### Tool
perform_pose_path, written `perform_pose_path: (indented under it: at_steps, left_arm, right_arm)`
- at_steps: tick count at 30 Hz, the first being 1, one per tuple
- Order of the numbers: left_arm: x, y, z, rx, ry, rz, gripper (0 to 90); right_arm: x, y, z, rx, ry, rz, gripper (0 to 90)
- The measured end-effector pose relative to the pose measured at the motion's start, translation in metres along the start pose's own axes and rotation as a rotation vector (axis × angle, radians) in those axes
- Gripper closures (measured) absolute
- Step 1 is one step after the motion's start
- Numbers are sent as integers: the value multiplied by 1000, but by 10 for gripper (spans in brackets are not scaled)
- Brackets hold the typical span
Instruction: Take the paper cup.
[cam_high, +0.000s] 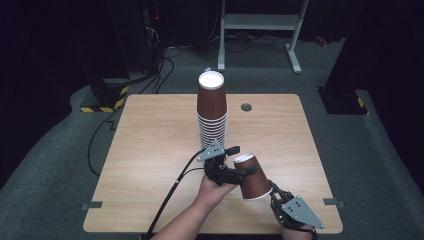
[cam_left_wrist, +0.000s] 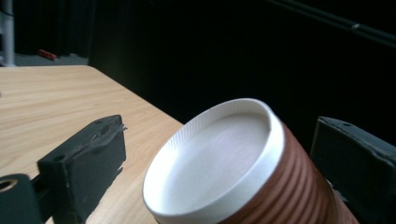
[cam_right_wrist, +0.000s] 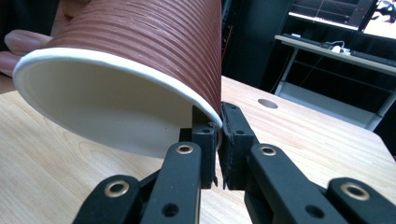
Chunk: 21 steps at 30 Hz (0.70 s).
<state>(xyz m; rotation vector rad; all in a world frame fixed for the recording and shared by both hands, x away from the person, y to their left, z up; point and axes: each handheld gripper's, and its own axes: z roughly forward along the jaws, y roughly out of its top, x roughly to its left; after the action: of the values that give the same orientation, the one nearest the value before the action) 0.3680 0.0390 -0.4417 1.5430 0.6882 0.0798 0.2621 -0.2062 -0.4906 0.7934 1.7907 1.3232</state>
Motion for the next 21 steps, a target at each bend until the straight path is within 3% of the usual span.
perform_pose_path:
  at_steps: [7,12,21]
  left_arm:
    - [10,-2,-9,-11,58,3,90]
    - [14,-6,-13,7,97,29,109]
    - [24,-15,-22,23,158,40,146]
  right_arm:
    - [-1,-1,-1,7,11,13,856]
    - [0,0,-3,3,19,13,860]
    - [1,2,-6,1,31,13,866]
